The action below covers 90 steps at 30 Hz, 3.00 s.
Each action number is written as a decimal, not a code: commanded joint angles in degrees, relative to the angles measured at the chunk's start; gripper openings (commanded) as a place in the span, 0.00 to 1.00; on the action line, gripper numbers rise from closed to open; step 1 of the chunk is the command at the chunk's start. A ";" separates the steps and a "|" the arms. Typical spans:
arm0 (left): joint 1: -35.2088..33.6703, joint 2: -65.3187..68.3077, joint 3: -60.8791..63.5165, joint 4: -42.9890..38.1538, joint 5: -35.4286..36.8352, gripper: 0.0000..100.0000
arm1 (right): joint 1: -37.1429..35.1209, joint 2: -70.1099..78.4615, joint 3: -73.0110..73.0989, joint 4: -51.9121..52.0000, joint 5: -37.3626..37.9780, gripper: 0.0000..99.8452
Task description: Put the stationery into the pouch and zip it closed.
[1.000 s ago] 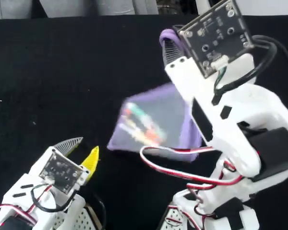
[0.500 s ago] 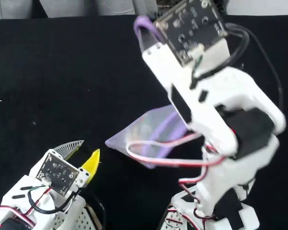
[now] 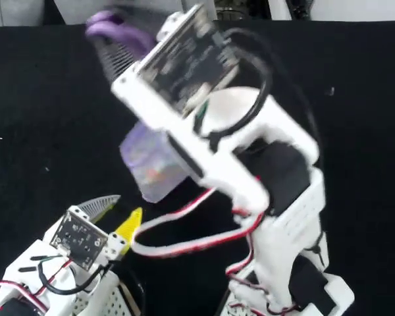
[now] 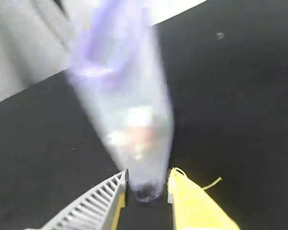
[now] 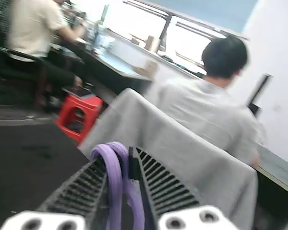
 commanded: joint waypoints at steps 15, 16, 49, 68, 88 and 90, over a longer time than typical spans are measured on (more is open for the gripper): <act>-8.40 0.18 -45.93 10.81 -5.63 0.15 | -7.82 -1.89 -0.40 7.74 0.35 0.01; -8.31 0.18 -48.66 10.81 -5.80 0.15 | -7.82 -1.89 -0.40 8.62 0.35 0.01; -10.59 0.26 -27.47 10.81 -22.24 0.15 | 2.55 -19.21 13.85 17.05 -0.18 0.01; -13.05 0.88 -34.68 10.90 -12.40 0.15 | 2.20 -19.03 28.62 -4.57 -0.18 0.01; 20.18 0.44 -22.81 10.90 2.37 0.15 | 2.46 -9.27 24.13 -8.18 0.18 0.01; 22.99 0.44 -23.96 10.90 3.25 0.15 | 2.55 -8.84 24.13 -8.26 0.26 0.01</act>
